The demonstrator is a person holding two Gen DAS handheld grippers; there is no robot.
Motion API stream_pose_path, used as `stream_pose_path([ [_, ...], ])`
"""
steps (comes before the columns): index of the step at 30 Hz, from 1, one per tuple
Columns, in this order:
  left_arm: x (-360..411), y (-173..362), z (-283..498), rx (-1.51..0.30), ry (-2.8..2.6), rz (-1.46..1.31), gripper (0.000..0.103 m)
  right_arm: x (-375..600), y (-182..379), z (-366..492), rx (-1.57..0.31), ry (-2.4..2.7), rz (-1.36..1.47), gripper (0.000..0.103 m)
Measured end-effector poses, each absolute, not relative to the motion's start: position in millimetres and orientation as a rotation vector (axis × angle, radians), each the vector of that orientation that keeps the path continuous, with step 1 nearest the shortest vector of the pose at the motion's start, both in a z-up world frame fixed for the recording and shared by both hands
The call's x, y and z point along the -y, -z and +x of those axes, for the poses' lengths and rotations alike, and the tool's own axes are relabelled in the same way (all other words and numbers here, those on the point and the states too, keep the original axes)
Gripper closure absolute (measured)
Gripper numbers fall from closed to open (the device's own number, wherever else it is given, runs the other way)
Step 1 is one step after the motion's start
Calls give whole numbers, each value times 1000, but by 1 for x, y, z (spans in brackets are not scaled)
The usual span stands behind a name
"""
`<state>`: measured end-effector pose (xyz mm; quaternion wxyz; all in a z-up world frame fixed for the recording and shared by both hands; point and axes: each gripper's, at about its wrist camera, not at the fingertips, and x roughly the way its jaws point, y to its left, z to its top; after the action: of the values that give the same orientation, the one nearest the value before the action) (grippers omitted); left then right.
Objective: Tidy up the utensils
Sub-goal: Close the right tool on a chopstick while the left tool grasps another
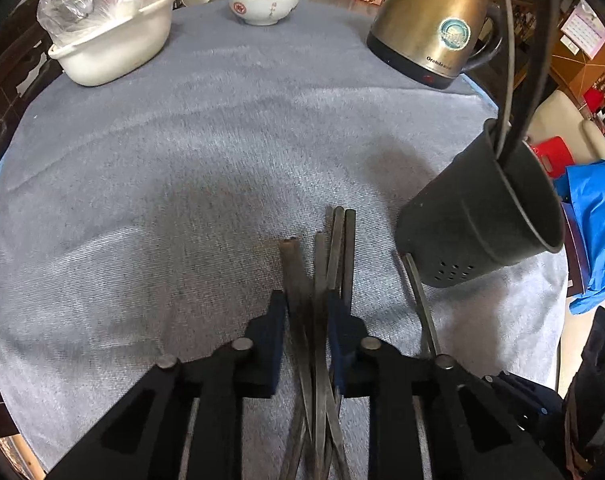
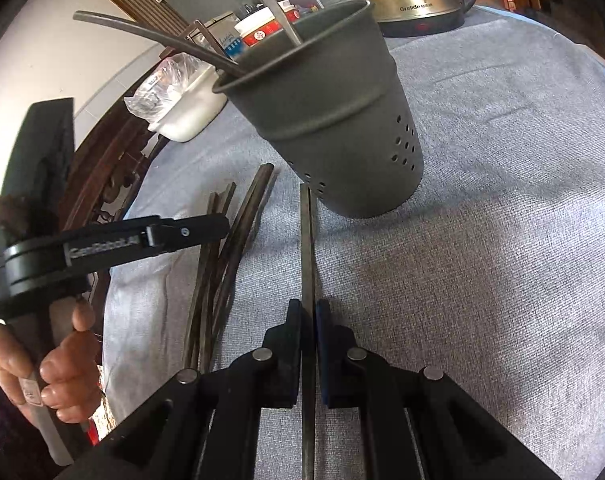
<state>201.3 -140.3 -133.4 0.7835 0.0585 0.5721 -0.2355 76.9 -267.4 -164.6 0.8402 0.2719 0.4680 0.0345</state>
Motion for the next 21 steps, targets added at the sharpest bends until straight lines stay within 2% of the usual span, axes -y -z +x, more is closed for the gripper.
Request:
stream_pose_path([
  [6,128,130,201,-1219,526,92,93,267,165,78,-990,-70,571,94],
  [7,124,129,200,-1217,530,85,97,266,165,78,-990,-68,568,94],
  [21,79,112,203,-1205,540,-20,97,259,161,90,-1043,-35,521,94],
])
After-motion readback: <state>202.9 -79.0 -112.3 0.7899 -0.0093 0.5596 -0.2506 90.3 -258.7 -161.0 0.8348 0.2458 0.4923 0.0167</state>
